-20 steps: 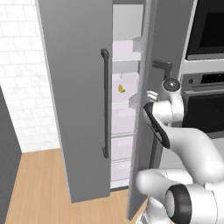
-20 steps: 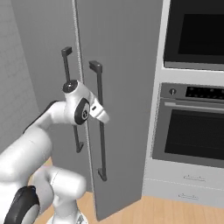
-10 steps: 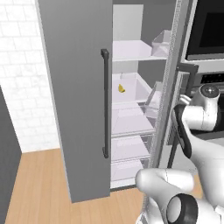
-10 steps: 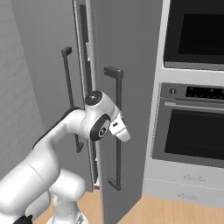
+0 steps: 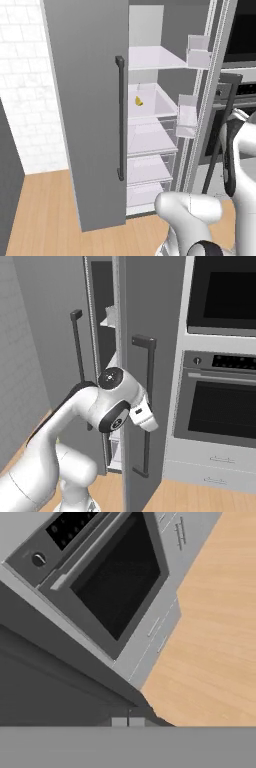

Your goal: Grab a lemon wedge from the fridge and one ice cube from the ice bowl, and put them in the glass of lemonade.

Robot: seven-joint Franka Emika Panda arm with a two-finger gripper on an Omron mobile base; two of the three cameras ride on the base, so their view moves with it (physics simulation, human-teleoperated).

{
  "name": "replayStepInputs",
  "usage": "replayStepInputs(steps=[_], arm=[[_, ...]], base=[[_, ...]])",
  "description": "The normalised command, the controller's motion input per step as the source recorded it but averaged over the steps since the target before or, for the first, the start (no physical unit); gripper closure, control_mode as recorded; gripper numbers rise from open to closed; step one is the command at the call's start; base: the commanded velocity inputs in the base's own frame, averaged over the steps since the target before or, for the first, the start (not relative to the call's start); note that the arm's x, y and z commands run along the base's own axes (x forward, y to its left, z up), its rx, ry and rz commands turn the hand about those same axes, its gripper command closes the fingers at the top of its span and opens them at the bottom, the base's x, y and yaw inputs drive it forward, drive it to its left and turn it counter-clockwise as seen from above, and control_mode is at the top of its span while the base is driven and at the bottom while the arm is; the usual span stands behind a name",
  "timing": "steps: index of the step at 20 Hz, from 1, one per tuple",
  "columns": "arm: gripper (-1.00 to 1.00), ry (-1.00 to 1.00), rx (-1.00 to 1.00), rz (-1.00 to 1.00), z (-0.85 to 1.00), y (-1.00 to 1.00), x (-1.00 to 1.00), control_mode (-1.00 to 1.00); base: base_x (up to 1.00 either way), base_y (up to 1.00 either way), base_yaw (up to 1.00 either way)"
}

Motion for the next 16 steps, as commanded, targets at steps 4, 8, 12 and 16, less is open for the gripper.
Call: replayStepInputs(steps=[4, 8, 12, 16], arm=[[1.0, -0.02, -0.08, 0.04, 1.0, 0.04, -1.0, -1.0], [1.0, 0.0, -0.11, 0.09, 0.97, 0.46, -0.79, -1.0], [1.0, 0.0, -0.12, 0.09, 0.58, 0.98, -0.06, -1.0], [1.0, 0.04, -0.14, 0.1, 0.24, 1.0, 0.0, -1.0]], base=[[0.0, 0.0, 0.0], [0.0, 0.0, 0.0], [0.0, 0.0, 0.0], [0.0, 0.0, 0.0]])
